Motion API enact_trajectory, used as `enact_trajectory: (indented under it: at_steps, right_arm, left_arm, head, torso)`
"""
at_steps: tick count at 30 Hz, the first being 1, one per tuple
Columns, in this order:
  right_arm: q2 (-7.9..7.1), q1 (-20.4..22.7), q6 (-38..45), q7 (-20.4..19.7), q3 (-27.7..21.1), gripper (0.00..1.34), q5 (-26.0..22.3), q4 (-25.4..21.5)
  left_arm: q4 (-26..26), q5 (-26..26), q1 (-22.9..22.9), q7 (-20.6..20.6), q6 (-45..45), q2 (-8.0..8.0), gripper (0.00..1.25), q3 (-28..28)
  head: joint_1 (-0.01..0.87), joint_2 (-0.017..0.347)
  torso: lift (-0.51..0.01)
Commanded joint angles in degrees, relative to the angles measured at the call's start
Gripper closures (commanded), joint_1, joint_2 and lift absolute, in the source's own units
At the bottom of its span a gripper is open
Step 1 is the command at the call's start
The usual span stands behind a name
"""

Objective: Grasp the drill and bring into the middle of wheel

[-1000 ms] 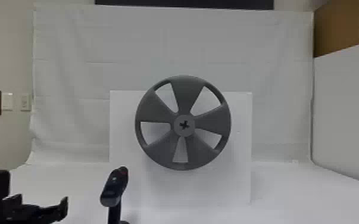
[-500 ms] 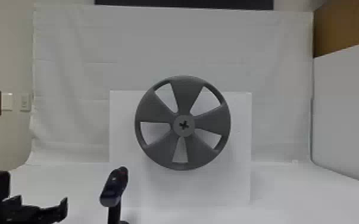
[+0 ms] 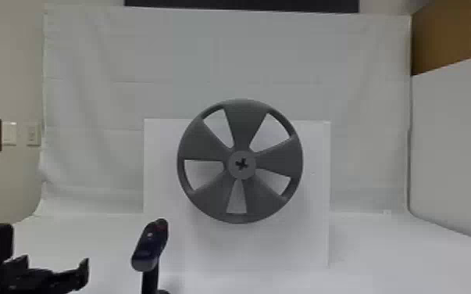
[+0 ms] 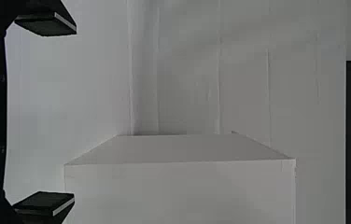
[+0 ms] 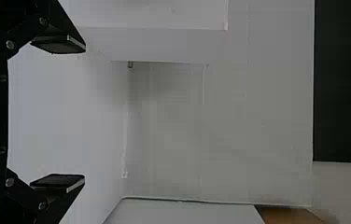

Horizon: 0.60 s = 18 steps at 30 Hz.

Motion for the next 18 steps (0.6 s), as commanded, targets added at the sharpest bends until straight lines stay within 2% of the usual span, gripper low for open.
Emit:
enact_trajectory:
  at_steps: [1,18]
  right_arm:
    - [0.0,0.1,0.0,0.0,0.0,0.3,0.0,0.0]
    - [0.0,0.2,0.0,0.0,-0.3,0.3,-0.2,-0.1]
  left_arm:
    - [0.0,-0.1,-0.1,0.1,0.0,-0.01,0.04,0.0]
    - [0.0,-0.3,-0.4,0.3,0.0,-0.01,0.04,0.1]
  head:
    - [0.0,0.0]
    - [0.0,0.0]
  torso:
    - [-0.406]
    - [-0.406]
